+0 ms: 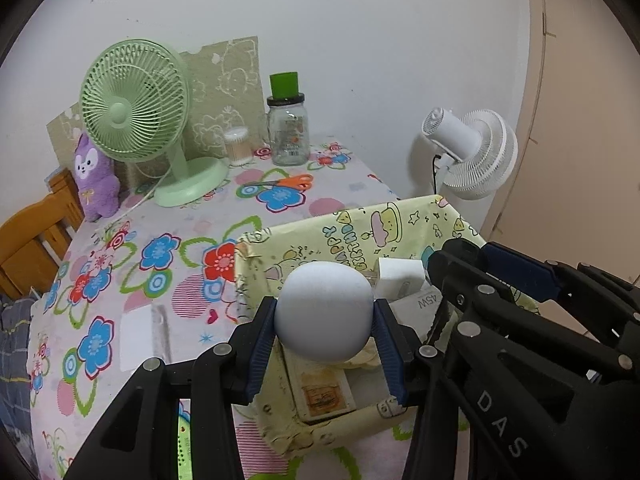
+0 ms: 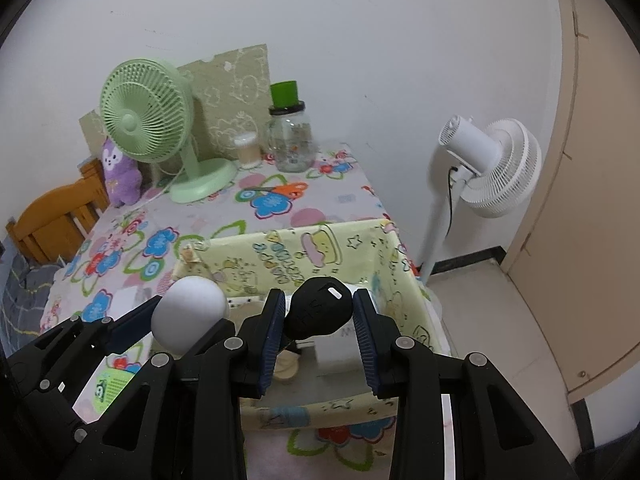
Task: Organize rigid objects
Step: 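Lower and open the left gripper in the box while the right gripper releases the key fob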
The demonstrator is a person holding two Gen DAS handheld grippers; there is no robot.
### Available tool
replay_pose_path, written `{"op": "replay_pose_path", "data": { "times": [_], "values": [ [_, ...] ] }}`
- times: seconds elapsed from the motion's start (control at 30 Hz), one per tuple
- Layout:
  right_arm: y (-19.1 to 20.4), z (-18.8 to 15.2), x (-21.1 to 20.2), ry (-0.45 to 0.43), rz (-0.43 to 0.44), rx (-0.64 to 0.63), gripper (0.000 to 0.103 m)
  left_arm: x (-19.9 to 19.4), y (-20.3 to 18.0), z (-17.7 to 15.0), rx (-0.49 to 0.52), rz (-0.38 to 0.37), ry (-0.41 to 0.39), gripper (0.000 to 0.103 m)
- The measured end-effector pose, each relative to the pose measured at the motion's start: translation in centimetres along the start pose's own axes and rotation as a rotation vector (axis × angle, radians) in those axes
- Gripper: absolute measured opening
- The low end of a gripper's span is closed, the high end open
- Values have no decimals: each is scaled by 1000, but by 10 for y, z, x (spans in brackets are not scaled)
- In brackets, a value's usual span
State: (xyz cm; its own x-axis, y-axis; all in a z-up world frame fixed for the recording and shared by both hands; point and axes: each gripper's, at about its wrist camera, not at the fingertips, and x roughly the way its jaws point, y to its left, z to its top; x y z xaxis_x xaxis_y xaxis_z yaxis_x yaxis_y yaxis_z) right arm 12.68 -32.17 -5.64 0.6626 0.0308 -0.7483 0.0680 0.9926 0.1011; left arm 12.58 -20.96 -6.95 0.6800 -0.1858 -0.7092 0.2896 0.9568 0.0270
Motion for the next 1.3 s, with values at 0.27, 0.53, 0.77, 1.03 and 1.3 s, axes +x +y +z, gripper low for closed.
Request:
{"op": "replay_pose_path", "data": {
  "times": [0.27,0.53,0.77,1.03,1.3],
  "values": [
    [-10,-5,15,34,-6,6,38,16,-9,-3,8,-8,32,49],
    [-15,-11,28,64,-5,13,38,29,-13,-8,18,-16,81,50],
    [-20,-12,38,83,0,24,38,29,-14,-8,32,12,63,69],
    [-20,-11,46,85,-1,17,38,29,-13,-8,36,25,66,72],
    [-19,-10,47,88,-6,21,42,27,-13,-8,44,21,64,77]
  ]
}}
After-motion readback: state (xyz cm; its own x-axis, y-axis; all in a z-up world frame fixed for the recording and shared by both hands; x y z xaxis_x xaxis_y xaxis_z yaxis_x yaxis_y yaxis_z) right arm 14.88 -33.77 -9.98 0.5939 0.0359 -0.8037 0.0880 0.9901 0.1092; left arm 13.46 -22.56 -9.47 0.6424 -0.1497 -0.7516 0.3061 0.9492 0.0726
